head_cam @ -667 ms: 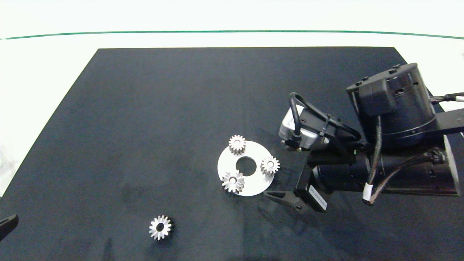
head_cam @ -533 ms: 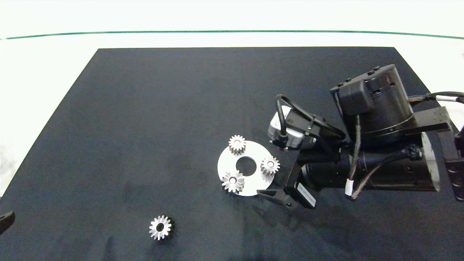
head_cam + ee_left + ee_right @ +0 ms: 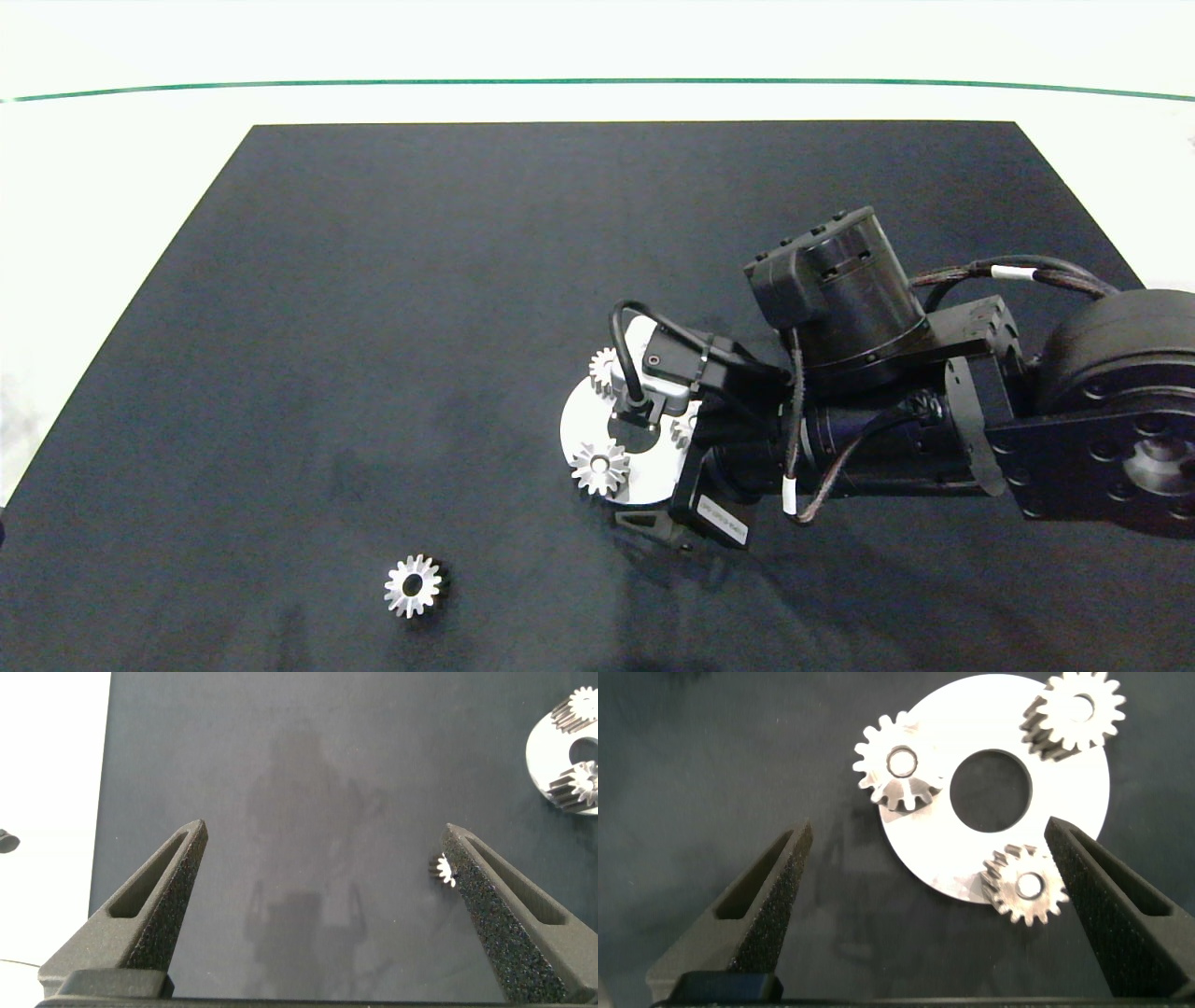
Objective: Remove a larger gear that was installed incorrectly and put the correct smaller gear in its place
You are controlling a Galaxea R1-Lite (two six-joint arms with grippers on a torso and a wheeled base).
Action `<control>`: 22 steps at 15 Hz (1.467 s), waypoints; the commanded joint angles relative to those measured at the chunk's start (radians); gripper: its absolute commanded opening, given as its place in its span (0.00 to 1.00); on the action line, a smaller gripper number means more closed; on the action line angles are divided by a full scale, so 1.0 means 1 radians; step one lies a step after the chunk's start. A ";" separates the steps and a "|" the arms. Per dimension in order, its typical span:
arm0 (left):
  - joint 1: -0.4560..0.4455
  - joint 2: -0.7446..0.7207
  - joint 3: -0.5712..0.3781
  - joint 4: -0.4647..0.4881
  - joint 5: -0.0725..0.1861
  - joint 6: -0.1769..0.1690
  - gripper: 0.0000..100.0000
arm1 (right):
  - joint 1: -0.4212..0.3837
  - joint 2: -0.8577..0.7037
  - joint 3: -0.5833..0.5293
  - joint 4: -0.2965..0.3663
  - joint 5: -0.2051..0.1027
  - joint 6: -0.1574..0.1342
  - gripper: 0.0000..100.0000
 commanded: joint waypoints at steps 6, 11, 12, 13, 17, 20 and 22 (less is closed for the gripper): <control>-0.001 -0.002 -0.003 0.002 0.001 0.000 1.00 | 0.045 0.096 -0.060 0.005 -0.046 -0.032 1.00; -0.001 -0.007 -0.003 0.004 0.001 0.000 1.00 | 0.060 0.152 -0.118 0.005 -0.063 -0.034 1.00; -0.001 -0.008 -0.004 0.004 0.001 0.001 1.00 | 0.060 0.168 -0.125 0.003 -0.072 -0.034 1.00; -0.001 -0.010 -0.004 0.004 0.001 0.001 1.00 | 0.060 0.171 -0.126 0.003 -0.072 -0.034 1.00; -0.001 -0.010 0.000 0.004 0.001 0.001 1.00 | 0.060 0.183 -0.131 0.002 -0.079 -0.032 1.00; -0.001 -0.010 0.002 0.004 0.001 0.001 1.00 | 0.058 0.182 -0.131 0.002 -0.082 -0.032 0.94; -0.001 -0.010 0.002 0.004 0.001 0.001 1.00 | 0.057 0.183 -0.131 0.002 -0.085 -0.032 0.91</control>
